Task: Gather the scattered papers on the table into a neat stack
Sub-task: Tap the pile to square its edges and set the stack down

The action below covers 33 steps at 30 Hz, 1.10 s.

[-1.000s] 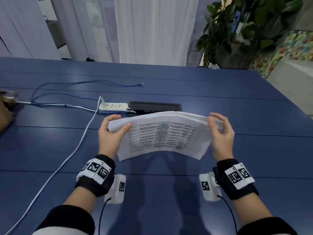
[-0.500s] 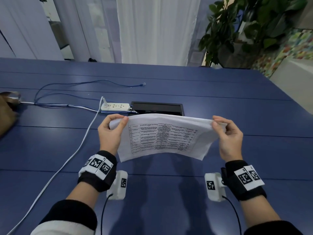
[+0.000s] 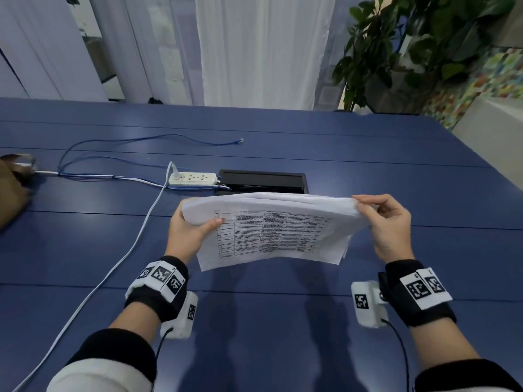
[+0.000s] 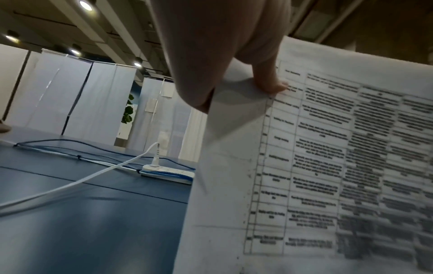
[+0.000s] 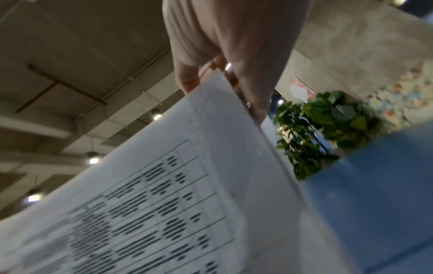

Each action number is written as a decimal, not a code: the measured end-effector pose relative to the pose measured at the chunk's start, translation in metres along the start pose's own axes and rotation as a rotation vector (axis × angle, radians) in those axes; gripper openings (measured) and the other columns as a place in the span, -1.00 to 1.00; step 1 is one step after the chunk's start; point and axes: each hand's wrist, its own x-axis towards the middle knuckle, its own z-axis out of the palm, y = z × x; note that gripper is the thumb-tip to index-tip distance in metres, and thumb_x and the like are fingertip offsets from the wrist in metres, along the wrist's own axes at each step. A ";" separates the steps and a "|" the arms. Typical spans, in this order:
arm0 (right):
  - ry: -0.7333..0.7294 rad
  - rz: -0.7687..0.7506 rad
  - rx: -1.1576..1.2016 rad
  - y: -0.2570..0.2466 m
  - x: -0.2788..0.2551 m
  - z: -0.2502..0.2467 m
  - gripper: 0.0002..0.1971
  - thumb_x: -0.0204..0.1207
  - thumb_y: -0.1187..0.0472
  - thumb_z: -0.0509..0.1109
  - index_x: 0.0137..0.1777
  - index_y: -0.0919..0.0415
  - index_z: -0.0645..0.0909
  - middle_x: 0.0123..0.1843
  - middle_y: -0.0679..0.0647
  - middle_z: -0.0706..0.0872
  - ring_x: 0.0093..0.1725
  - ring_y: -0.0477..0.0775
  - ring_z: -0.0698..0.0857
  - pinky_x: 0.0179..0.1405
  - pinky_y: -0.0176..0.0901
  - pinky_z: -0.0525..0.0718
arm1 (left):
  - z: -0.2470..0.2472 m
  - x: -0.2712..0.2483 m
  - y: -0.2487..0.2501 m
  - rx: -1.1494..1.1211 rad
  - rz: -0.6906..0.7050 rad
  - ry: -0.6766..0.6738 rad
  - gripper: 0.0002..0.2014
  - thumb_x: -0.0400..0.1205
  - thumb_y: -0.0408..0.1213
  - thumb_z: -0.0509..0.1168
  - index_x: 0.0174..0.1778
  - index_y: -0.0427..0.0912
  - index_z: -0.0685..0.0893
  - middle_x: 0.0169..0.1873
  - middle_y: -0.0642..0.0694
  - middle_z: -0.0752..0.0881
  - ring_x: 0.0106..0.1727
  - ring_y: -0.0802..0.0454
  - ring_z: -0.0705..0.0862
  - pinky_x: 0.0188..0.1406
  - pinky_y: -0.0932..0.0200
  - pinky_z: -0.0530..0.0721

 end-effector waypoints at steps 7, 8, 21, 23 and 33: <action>-0.338 0.148 -0.380 -0.036 0.023 -0.012 -0.85 0.39 0.47 0.47 -0.21 0.21 0.70 -0.47 -0.16 0.70 -0.55 -0.24 0.54 -0.52 -0.47 0.52 | -0.003 0.008 -0.002 -0.053 -0.057 -0.043 -0.76 0.41 -0.54 0.46 -0.05 -0.22 0.69 -0.26 0.05 0.81 -0.25 0.26 0.78 -0.24 0.39 0.71; -0.342 0.169 -0.377 -0.039 0.026 -0.011 -0.85 0.38 0.49 0.47 -0.22 0.23 0.69 -0.53 -0.17 0.67 -0.60 -0.25 0.51 -0.56 -0.47 0.50 | -0.004 0.009 -0.001 -0.075 -0.066 -0.039 -0.76 0.41 -0.53 0.46 -0.04 -0.23 0.69 -0.27 0.06 0.82 -0.22 0.22 0.79 -0.21 0.36 0.72; -0.359 0.715 -0.129 0.054 0.022 0.007 -0.77 0.51 0.58 0.25 -0.20 0.32 0.65 -0.42 0.08 0.75 -0.53 -0.15 0.69 -0.51 -0.43 0.64 | -0.039 0.018 -0.052 -0.007 -0.513 -0.168 -0.61 0.40 -0.57 0.44 0.16 -0.42 0.61 0.08 -0.34 0.72 0.06 -0.20 0.71 0.27 -0.15 0.60; -0.362 0.731 -0.188 0.080 0.014 0.007 -0.76 0.50 0.58 0.24 -0.20 0.33 0.68 -0.30 0.10 0.77 -0.39 -0.12 0.72 -0.37 -0.44 0.67 | -0.040 0.012 -0.067 0.020 -0.552 -0.169 -0.70 0.40 -0.57 0.44 0.04 -0.32 0.65 0.00 -0.26 0.75 0.00 -0.15 0.72 0.26 -0.14 0.60; -0.505 0.689 -0.537 0.108 0.011 0.008 -0.73 0.52 0.18 0.31 -0.08 0.38 0.75 -0.19 0.07 0.73 -0.21 -0.06 0.63 -0.12 -0.31 0.57 | -0.037 0.020 -0.089 0.095 -0.579 -0.182 -0.70 0.39 -0.50 0.49 0.01 -0.23 0.66 0.00 -0.20 0.76 0.09 -0.17 0.71 0.29 -0.13 0.58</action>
